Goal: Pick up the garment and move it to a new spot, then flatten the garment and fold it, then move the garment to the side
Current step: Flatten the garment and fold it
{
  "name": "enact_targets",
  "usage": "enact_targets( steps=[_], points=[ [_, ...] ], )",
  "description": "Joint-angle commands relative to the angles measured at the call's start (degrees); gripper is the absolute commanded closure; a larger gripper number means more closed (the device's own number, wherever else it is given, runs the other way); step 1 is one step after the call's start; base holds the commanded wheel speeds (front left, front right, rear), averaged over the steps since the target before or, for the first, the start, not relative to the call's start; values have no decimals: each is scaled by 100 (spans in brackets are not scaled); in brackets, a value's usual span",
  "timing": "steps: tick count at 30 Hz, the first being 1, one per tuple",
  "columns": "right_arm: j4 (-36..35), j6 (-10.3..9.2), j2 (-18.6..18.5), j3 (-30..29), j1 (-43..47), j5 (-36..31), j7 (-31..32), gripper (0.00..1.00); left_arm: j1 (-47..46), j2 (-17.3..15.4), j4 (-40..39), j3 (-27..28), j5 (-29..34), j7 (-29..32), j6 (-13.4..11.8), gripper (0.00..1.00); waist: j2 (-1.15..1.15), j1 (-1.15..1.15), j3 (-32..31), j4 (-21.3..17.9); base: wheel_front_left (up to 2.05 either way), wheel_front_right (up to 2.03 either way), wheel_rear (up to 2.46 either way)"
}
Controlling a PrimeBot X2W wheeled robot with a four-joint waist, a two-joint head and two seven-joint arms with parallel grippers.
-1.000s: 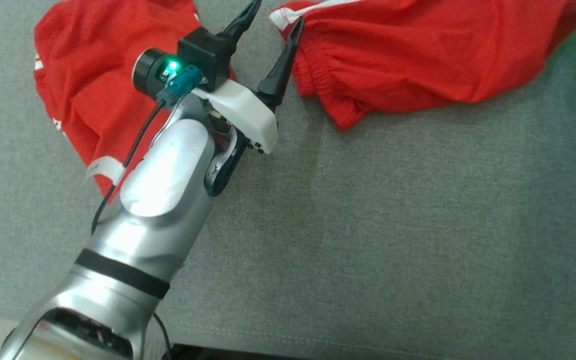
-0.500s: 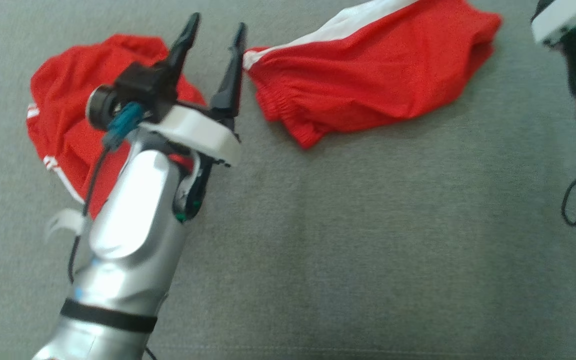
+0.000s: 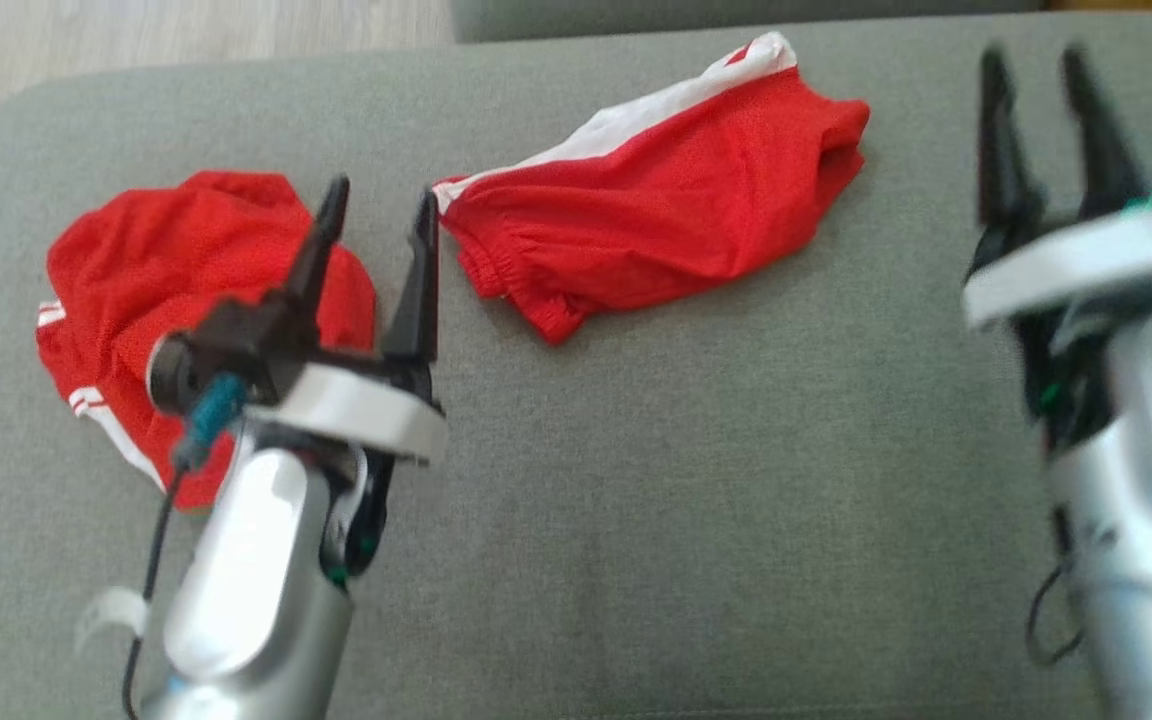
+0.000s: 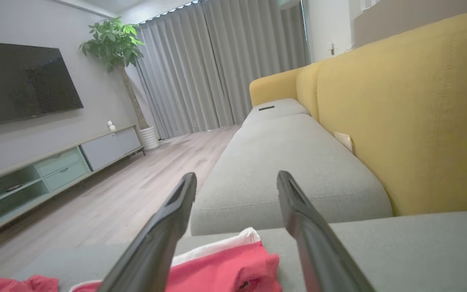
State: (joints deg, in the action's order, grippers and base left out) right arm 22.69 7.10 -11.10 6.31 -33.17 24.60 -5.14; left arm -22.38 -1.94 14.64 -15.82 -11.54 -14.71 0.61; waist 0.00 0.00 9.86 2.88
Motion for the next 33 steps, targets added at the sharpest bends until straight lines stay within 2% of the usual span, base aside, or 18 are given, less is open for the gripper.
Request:
enact_targets(
  steps=[1, 7, 15, 21, 30, 31, 32, 33],
  points=[
    [-325, 39, 185, 14, 214, -156, -73, 0, 27, -104, -293, 183, 106, -29, 21, 0, 0, 0, -97, -47, 0, 0, 0],
    [-645, 39, 659, -376, 1227, -464, -194, 0, 717, -96, -548, 121, -13, -29, -125, 0, 0, 0, -284, -58, 0, 0, 0],
    [-730, 39, 813, -591, 1853, -551, -173, 0, 1132, -95, -729, 12, -104, -29, -257, 0, 0, 0, -328, 22, 0, 0, 0],
    [-705, 39, 820, -643, 1629, -500, -6, 0, 1055, -95, -765, -86, -135, -29, -261, 0, 0, 0, -148, 213, 0, 0, 0],
    [-291, 39, 815, -752, 638, -953, 497, 0, 899, -94, -736, -290, -304, -29, -287, 0, 0, 0, 214, 726, 0, 0, 0],
    [-206, 39, 811, -772, 512, -985, 534, 45, 886, -94, -729, -322, -330, -29, -297, 0, 0, 0, 248, 788, 0, 0, 0],
    [-206, 39, 811, -772, 512, -985, 534, 45, 886, -94, -729, -322, -330, -29, -297, 0, 0, 0, 248, 788, 0, 0, 0],
    [-123, 39, 782, -789, 390, -1045, 538, 100, 877, -94, -724, -351, -355, -29, -306, 0, 0, 0, 281, 849, 0, 0, 0]
  ],
)
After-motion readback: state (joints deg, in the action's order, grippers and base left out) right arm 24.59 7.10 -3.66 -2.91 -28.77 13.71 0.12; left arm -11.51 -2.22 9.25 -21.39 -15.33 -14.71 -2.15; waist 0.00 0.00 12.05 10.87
